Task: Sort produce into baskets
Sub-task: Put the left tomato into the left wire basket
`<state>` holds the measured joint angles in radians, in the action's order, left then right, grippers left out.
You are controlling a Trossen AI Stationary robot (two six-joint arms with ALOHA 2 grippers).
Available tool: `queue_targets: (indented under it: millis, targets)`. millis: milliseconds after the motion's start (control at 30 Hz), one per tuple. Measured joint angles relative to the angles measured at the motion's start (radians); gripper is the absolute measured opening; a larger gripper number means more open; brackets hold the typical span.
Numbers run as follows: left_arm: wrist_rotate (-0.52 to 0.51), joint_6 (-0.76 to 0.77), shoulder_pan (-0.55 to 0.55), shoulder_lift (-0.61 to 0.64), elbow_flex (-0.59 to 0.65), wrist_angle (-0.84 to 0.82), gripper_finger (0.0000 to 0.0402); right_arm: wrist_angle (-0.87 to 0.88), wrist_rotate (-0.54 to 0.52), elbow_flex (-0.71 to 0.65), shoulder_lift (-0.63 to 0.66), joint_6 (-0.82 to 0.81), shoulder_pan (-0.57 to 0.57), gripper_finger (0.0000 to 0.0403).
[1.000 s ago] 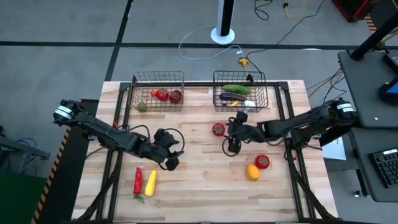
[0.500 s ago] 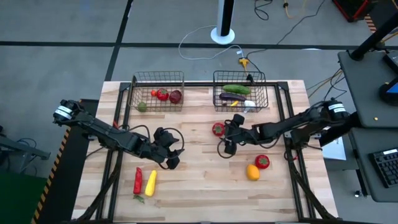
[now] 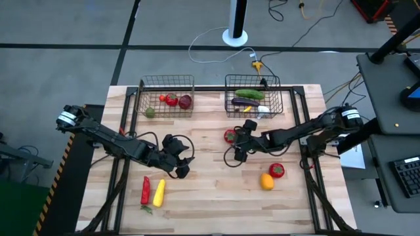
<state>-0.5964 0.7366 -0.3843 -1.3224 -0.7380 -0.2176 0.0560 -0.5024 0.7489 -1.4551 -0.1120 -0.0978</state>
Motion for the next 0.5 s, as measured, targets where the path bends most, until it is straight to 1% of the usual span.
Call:
queue_targets:
  millis: [167, 300, 500]
  targets:
    - [-0.017, 0.0, 0.0, 0.0, 0.0, 0.0, 0.0243, -0.013, 0.003, -0.001, -0.018, 0.0, 0.002, 0.0326]
    - [-0.023, -0.003, 0.0, 0.0, 0.001, 0.0, 0.0243, -0.044, 0.012, -0.002, -0.067, -0.009, 0.002, 0.0322]
    - [-0.024, -0.015, 0.0, 0.0, 0.001, 0.008, 0.0243, -0.112, -0.011, -0.003, -0.154, -0.026, 0.007, 0.0327]
